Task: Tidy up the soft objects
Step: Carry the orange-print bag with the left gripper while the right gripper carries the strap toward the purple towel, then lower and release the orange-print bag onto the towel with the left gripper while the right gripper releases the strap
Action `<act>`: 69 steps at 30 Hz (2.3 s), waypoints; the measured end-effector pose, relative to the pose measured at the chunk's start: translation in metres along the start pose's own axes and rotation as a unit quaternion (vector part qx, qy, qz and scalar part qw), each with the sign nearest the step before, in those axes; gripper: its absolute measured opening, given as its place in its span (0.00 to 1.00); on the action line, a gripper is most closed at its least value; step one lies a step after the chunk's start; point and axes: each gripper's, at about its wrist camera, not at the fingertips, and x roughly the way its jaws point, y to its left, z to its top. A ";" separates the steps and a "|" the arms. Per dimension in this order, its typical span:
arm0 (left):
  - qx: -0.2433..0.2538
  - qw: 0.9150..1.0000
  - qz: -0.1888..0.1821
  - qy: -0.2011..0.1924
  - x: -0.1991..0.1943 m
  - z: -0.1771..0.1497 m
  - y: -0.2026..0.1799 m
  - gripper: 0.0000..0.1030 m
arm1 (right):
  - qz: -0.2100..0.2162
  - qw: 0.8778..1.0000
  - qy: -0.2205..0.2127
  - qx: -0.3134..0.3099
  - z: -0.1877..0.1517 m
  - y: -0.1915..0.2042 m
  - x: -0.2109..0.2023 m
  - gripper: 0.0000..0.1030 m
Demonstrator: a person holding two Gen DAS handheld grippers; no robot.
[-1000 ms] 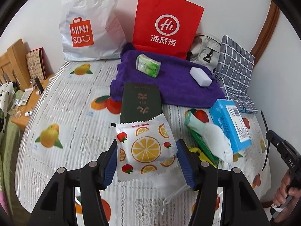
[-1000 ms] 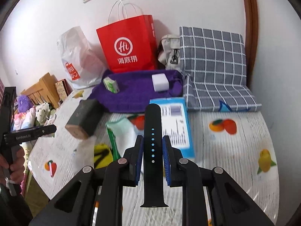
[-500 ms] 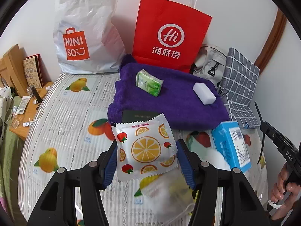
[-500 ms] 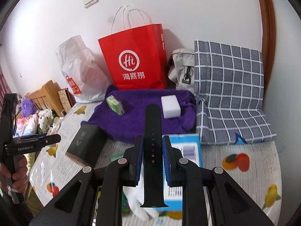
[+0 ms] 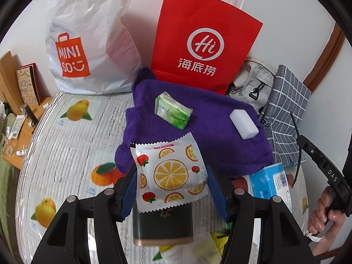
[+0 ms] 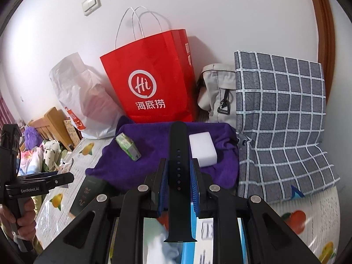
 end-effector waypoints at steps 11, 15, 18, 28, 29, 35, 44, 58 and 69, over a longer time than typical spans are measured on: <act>-0.005 1.000 0.010 0.009 0.030 0.027 0.009 0.56 | -0.006 1.000 0.006 0.009 0.025 -0.021 0.040 0.20; -0.011 1.000 0.001 0.014 0.043 0.034 0.010 0.56 | -0.010 1.000 0.009 0.019 0.029 -0.030 0.057 0.20; -0.014 1.000 -0.003 0.018 0.053 0.039 0.011 0.56 | -0.014 0.999 0.017 0.029 0.028 -0.039 0.073 0.20; -0.025 0.999 0.000 0.033 0.089 0.051 0.014 0.56 | 0.000 0.996 0.071 0.053 0.014 -0.054 0.116 0.20; -0.026 0.999 -0.001 0.032 0.091 0.052 0.014 0.56 | -0.003 0.996 0.072 0.056 0.013 -0.056 0.118 0.20; -0.022 0.999 0.001 0.040 0.102 0.055 0.009 0.56 | -0.008 0.995 0.083 0.061 0.009 -0.063 0.127 0.20; -0.023 0.998 0.005 0.061 0.120 0.052 0.015 0.56 | -0.003 0.992 0.103 0.066 0.006 -0.064 0.142 0.20; -0.030 0.997 0.004 0.077 0.138 0.050 0.018 0.56 | -0.010 0.993 0.102 0.059 0.005 -0.066 0.137 0.24; -0.033 0.997 -0.003 0.067 0.128 0.052 0.016 0.71 | -0.008 0.996 0.080 0.046 0.012 -0.060 0.114 0.53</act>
